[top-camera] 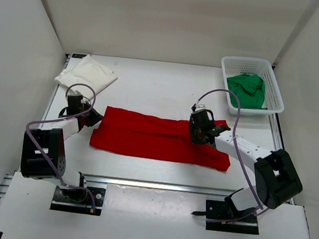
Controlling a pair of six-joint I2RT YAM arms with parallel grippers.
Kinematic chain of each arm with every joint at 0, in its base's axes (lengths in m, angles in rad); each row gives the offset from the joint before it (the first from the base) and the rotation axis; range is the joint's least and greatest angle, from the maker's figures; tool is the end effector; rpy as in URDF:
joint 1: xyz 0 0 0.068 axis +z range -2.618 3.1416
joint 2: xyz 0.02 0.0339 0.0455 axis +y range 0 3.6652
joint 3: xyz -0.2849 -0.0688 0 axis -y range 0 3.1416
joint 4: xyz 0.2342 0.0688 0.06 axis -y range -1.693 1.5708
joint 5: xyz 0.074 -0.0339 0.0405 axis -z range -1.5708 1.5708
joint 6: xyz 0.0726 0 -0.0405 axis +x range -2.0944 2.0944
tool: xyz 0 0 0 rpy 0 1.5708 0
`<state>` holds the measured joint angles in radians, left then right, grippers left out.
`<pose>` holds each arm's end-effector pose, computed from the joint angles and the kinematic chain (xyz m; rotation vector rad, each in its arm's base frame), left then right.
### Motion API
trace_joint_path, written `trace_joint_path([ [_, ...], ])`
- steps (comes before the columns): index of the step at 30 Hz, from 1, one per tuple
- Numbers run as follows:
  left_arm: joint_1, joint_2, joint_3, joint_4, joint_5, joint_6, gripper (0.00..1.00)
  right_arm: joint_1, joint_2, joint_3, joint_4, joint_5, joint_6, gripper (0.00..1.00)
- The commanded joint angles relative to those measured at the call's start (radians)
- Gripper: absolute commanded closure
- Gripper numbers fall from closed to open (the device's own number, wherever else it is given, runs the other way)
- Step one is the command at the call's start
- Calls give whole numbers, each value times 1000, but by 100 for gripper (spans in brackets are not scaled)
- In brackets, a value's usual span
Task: Fold and stack the t-shirts
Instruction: Fold the other side of the tshirt into a rectangle
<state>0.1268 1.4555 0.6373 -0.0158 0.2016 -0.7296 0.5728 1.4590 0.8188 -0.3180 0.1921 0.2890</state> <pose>0.2881 0.0221 0.1591 -0.9289 2.2652 -0.5166 0.2558 0.1485 0.1860 -0.2788 2.4913 0.1116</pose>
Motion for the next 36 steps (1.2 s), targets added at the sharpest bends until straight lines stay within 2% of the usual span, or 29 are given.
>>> trace_joint_path([
  [1,-18,-30,36,-47,-57,32,73,33,-26,9,-26,-6,41,100],
  [5,-59,-41,41,-75,-111,64,70,55,-92,-15,-38,-69,75,100],
  [9,-75,-30,36,-79,-134,68,66,74,-135,-49,-38,-59,87,100],
  [15,-68,-9,33,-85,-128,65,61,48,-158,-60,-44,-45,59,64],
  [17,-58,2,41,-105,-116,67,62,47,-137,-59,-53,-54,53,62],
  [23,-67,-4,12,-56,-88,44,64,113,-120,-102,-40,-40,70,64],
  [28,-88,-24,19,-59,-91,49,65,96,-69,-86,-47,-54,52,65],
  [29,-87,-29,15,-58,-84,47,65,88,-60,-81,-35,-59,49,73],
  [30,-92,-30,16,-50,-83,39,66,91,-55,-78,-23,-54,49,89],
  [31,-93,-30,13,-47,-73,36,66,88,-54,-72,-26,-56,53,97],
  [33,-95,-37,19,-52,-59,33,68,101,-58,-53,-18,-40,62,100],
  [36,-93,-53,45,-58,-41,39,70,104,-89,-33,-35,-71,58,100],
])
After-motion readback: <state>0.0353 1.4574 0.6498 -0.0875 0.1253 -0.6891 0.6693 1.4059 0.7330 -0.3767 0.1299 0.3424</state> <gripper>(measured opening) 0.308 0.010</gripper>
